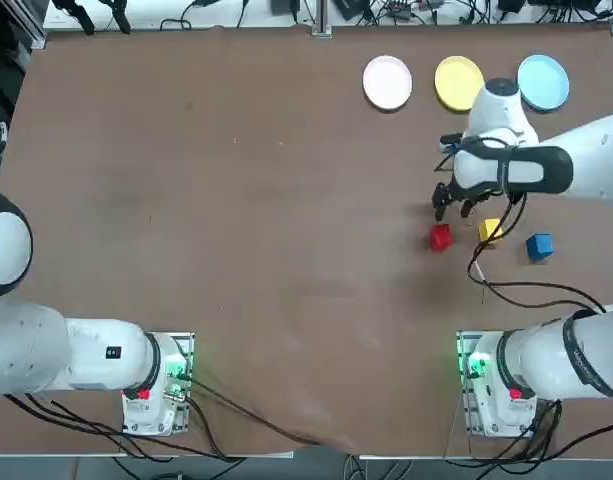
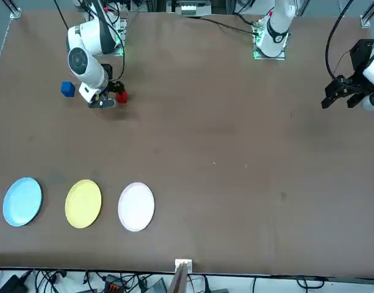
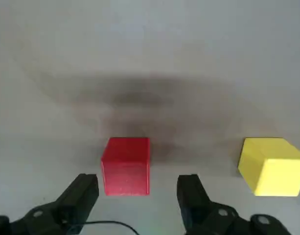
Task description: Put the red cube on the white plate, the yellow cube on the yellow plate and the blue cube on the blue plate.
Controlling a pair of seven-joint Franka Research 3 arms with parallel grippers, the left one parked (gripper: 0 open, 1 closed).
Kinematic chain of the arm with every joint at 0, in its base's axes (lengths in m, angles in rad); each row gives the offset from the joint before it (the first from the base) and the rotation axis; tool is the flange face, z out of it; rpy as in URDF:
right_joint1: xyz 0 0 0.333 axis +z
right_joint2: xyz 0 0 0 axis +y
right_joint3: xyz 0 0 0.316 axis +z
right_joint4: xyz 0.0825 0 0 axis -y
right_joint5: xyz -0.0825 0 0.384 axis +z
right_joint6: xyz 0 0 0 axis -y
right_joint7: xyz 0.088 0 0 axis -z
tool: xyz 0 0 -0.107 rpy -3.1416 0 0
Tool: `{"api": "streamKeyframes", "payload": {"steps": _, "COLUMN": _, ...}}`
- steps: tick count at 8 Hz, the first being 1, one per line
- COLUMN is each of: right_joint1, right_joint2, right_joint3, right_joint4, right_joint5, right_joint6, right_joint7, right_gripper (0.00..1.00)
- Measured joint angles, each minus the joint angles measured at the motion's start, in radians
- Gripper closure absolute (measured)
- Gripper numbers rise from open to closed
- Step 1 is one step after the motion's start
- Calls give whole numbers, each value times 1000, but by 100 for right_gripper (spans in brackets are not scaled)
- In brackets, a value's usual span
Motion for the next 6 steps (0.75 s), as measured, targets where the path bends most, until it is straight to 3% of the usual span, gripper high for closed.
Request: {"api": "streamKeyframes", "payload": {"steps": 6, "right_joint1": 40, "right_joint2": 70, "right_joint3": 0, "right_joint4": -57, "right_joint5": 0, "right_joint6": 119, "right_joint7": 27, "right_gripper": 2}}
